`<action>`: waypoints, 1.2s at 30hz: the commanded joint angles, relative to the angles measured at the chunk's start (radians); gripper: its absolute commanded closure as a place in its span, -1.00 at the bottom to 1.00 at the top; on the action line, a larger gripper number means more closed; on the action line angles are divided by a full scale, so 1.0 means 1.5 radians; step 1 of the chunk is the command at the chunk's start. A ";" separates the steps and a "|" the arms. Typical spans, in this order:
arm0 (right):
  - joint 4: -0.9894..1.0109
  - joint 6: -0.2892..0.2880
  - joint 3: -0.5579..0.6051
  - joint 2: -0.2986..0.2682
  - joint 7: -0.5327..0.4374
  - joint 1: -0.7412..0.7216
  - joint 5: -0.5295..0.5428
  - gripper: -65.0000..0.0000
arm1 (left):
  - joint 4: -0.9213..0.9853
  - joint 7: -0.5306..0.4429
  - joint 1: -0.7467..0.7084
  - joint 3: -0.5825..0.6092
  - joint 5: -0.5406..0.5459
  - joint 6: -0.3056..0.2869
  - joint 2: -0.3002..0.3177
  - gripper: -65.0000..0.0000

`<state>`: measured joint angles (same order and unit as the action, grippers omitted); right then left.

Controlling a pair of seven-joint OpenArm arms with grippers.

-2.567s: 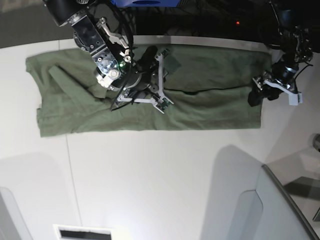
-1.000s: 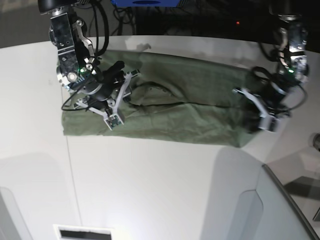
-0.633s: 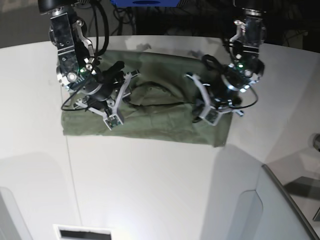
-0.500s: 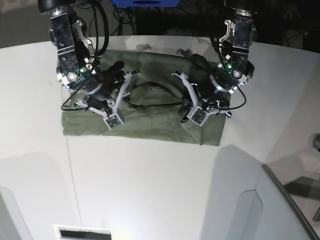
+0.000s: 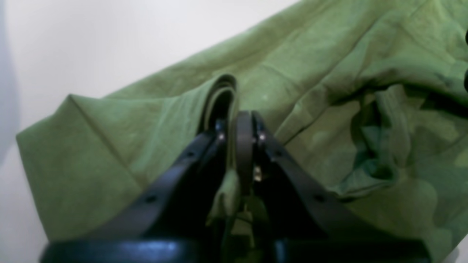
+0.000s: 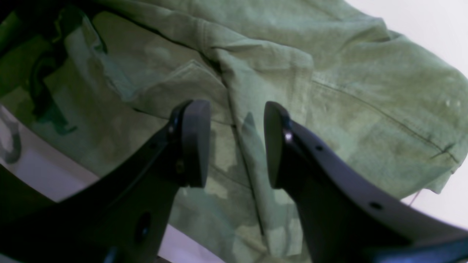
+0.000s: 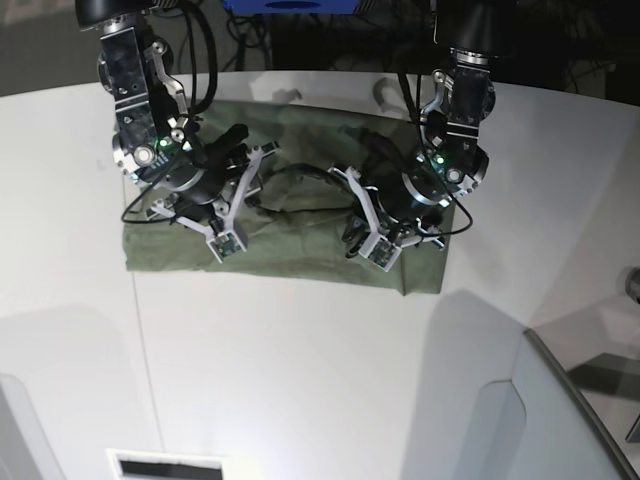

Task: Layout the t-shirt on the table in an organized manner, then fold the t-shirt properly
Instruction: 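Fold the shirt end with the left gripper toward the right gripper, then press the folded fabric down with both grippers near the middle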

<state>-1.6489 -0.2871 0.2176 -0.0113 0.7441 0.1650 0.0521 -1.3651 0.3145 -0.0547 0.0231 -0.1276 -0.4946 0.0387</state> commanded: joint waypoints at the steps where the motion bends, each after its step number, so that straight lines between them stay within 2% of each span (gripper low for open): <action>1: -0.012 -0.001 0.000 0.001 -0.012 -0.007 0.007 0.30 | -0.004 -0.018 0.008 0.000 0.007 0.003 -0.003 1.00; 6: -0.011 -0.001 0.000 0.001 -0.012 -0.007 0.007 0.30 | 0.027 -0.019 0.027 0.004 0.007 0.003 -0.012 1.00; 11: -0.011 -0.001 0.000 0.001 -0.012 -0.007 0.007 0.30 | 0.031 -0.018 0.028 0.053 0.007 0.003 -0.012 1.00; 22: -0.011 -0.001 0.000 0.001 -0.012 -0.007 0.007 0.30 | 0.019 -0.017 0.024 0.054 0.006 0.003 -0.011 1.00; 36: -0.007 -0.001 0.000 0.001 -0.012 -0.007 0.007 0.30 | -0.023 -0.006 -0.001 0.073 0.006 0.003 0.013 1.00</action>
<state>-1.6478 -0.2871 0.2176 -0.0135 0.7441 0.1650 0.0521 -1.3785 0.3279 -0.0696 0.1345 -0.1280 -0.4942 0.0586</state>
